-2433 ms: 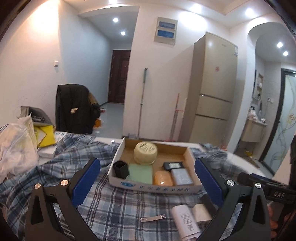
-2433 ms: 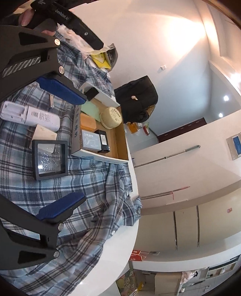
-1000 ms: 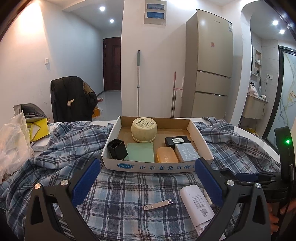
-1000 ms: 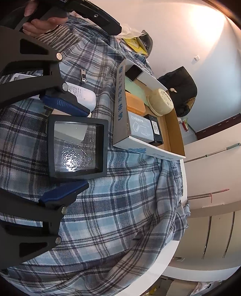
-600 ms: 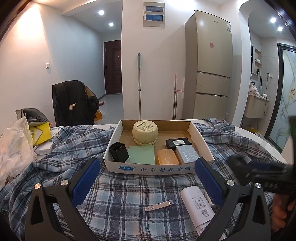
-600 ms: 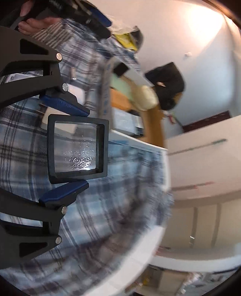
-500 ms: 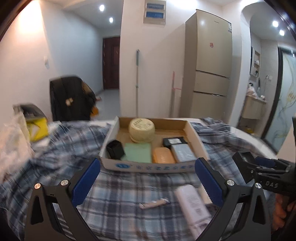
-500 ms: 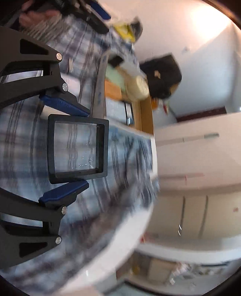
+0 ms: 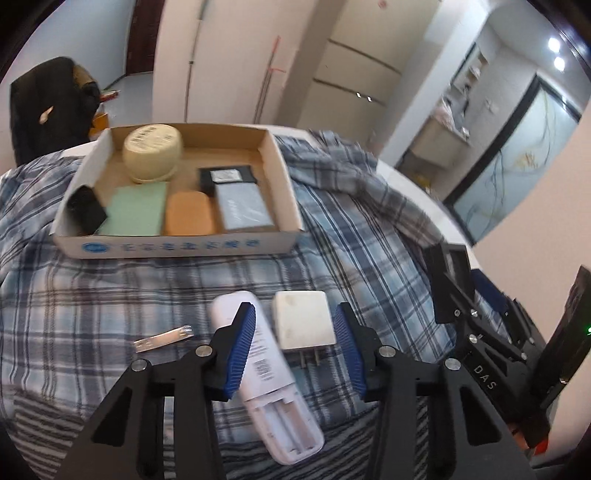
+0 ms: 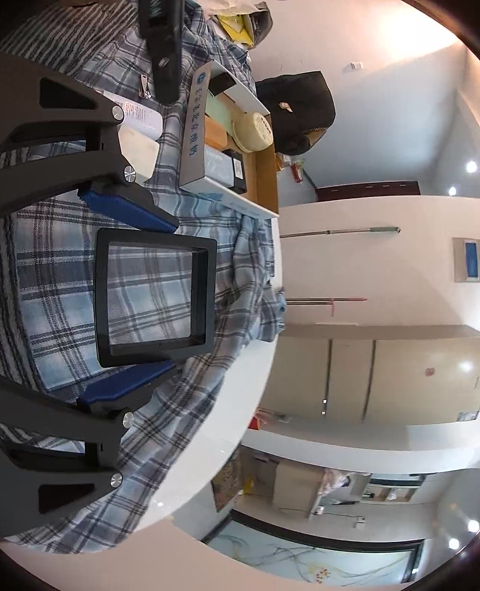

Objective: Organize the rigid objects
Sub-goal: 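Grasp the white square plug with the left gripper while the right gripper holds the frame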

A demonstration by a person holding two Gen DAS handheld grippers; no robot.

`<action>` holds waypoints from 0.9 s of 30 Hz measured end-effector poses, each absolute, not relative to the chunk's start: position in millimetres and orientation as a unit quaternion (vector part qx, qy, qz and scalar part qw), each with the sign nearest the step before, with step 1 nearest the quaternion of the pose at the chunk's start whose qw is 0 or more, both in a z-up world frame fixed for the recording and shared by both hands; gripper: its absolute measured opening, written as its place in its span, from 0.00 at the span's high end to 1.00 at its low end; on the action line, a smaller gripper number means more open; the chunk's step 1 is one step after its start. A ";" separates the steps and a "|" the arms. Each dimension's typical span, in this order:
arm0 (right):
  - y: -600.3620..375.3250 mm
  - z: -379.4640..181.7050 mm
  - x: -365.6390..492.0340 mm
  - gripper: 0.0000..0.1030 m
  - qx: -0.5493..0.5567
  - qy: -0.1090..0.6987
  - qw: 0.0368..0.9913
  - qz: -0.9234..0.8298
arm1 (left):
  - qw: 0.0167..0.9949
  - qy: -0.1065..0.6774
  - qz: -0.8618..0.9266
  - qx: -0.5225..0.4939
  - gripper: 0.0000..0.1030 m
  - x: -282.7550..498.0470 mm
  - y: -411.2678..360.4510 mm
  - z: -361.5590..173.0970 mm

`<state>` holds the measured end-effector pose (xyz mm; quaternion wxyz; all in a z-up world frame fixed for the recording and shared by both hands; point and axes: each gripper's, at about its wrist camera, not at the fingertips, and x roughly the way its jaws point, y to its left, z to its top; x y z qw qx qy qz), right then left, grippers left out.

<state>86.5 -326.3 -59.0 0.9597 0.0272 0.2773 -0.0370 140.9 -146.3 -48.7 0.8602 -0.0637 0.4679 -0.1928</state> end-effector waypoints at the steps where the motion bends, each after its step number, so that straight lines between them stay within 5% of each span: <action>1: -329.2 -59.0 85.8 0.33 0.034 0.276 0.960 -0.039 | 0.860 0.471 -0.189 -0.052 0.54 142.4 -153.7 -51.8; 27: -338.5 -56.9 76.2 0.33 0.064 0.262 0.962 -0.035 | 0.830 0.530 -0.160 0.069 0.52 169.7 -207.1 -82.2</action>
